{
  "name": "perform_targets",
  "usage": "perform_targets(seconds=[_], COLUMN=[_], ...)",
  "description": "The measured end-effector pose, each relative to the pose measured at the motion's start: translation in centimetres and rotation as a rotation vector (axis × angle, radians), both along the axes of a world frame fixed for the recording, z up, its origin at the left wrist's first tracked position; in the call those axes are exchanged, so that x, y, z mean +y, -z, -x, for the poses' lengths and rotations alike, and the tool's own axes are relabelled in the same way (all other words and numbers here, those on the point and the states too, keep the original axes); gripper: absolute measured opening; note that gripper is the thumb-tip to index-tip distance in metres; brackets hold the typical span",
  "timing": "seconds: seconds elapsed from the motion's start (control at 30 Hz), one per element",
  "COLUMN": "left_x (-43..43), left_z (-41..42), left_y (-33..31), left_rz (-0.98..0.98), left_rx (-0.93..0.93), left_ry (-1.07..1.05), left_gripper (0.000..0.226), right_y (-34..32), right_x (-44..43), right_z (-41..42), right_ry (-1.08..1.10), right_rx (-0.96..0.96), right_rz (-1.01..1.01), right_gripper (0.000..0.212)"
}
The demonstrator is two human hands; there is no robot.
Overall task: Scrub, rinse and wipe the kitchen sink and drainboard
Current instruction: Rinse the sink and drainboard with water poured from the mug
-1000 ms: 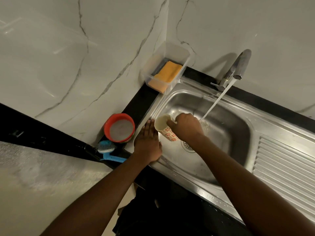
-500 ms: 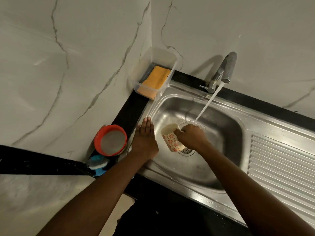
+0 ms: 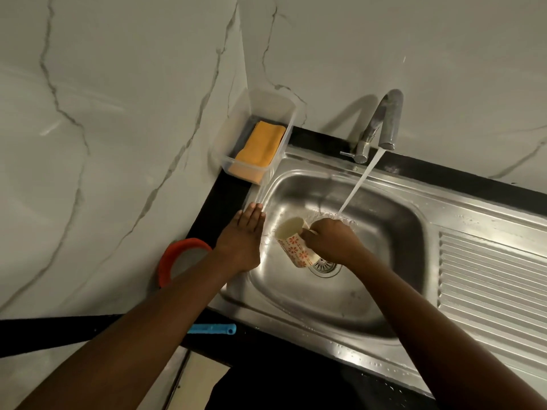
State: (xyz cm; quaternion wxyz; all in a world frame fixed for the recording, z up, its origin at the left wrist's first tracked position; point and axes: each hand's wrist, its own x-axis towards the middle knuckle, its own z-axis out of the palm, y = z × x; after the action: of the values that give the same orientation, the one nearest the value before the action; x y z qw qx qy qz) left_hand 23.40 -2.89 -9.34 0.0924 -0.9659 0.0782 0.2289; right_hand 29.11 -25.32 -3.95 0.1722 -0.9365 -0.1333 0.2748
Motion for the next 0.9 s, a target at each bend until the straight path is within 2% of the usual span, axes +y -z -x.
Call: perform_targets(seconds=[0.07, 0.27, 0.43, 0.53, 0.7, 0.8, 0.9], left_x=[0.2, -0.1, -0.2, -0.8, -2.2, -3.1, -3.6], left_z=[-1.0, -4.2, -5.2, -6.1, -8.4, -9.8, -10.9], left_y=[0.4, 1.3, 1.9, 2.5, 3.6, 3.8, 3.5], left_rz=[0.003, -0.023, -0.013, -0.026, 0.15, 0.219, 0.284], left_rx=[-0.056, -0.177, -0.202, -0.195, -0.2, -0.188, -0.219], left_ry=[0.035, 0.156, 0.204, 0.217, 0.104, 0.031, -0.002], left_gripper=[0.089, 0.086, 0.083, 0.081, 0.091, 0.097, 0.098], right_y=[0.0, -1.4, -1.7, -0.6, 0.9, -0.1, -0.9], right_x=[0.0, 3.5, 4.9, 3.3, 0.1, 0.2, 1.5], right_z=[-0.1, -3.0, -4.3, -3.4, -0.1, 0.3, -1.5], right_ry=[0.085, 0.243, 0.328, 0.501, 0.828, 0.862, 0.803], right_rx=[0.061, -0.083, -0.073, 0.046, 0.291, 0.355, 0.313], right_rz=[-0.025, -0.111, -0.165, -0.308, -0.526, -0.567, -0.568], right_gripper=[0.04, 0.043, 0.039, 0.037, 0.031, 0.027, 0.028])
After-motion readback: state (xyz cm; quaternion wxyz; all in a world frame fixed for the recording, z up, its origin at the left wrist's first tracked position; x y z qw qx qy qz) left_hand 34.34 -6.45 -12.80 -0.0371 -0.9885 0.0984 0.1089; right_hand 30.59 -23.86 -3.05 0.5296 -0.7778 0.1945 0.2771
